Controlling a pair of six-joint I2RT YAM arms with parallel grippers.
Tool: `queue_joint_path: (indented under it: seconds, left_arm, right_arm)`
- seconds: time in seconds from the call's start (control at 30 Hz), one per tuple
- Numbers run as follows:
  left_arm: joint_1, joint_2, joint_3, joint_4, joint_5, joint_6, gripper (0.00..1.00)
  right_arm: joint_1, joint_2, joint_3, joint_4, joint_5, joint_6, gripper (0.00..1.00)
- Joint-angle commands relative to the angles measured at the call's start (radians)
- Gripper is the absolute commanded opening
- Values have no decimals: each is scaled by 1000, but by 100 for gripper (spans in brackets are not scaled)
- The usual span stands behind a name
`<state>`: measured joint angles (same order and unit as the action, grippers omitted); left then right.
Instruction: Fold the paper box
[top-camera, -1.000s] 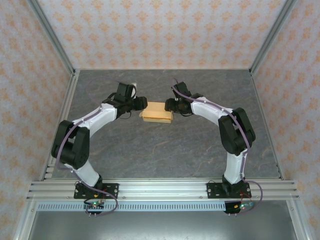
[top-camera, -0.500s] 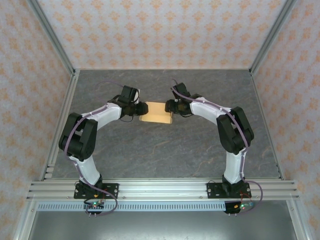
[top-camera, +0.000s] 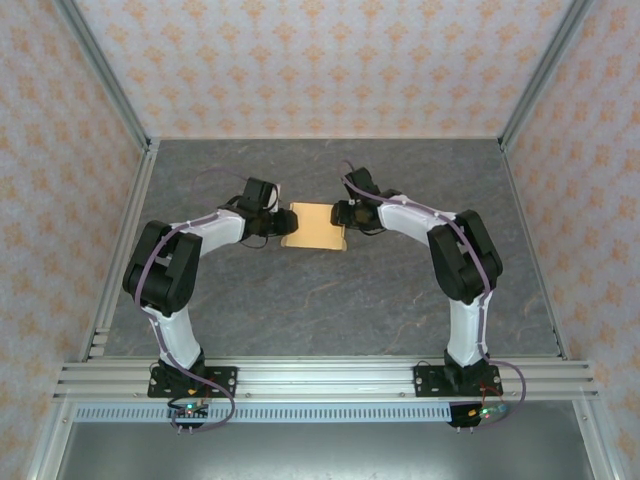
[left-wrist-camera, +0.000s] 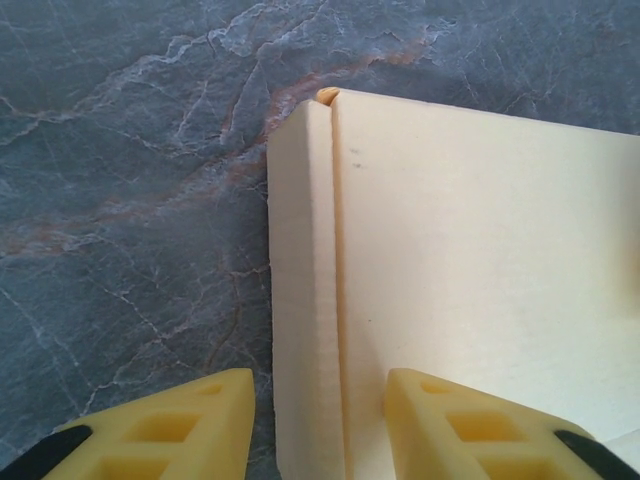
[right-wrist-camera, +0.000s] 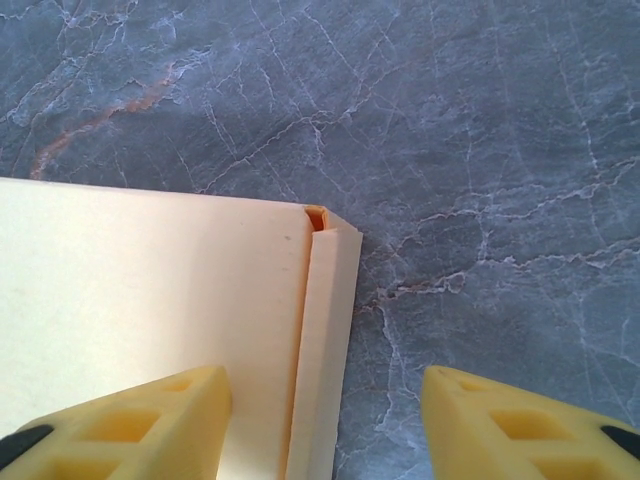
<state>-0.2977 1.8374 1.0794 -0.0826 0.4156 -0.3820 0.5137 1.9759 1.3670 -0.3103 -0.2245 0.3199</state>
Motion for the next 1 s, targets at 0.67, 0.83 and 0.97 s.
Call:
queue_joint_path:
  seconds: [0.67, 0.83, 0.97]
  left_arm:
    - [-188, -375, -250, -16, -169, -49, 59]
    - [-129, -446, -200, -68, -203, 78, 69]
    - [-54, -306, -67, -108, -67, 144, 69]
  right_arm:
    - [-51, -43, 223, -265, 80, -230, 60]
    - [-49, -250, -52, -118, -23, -137, 61]
    - [-40, -409, -272, -35, -109, -63, 63]
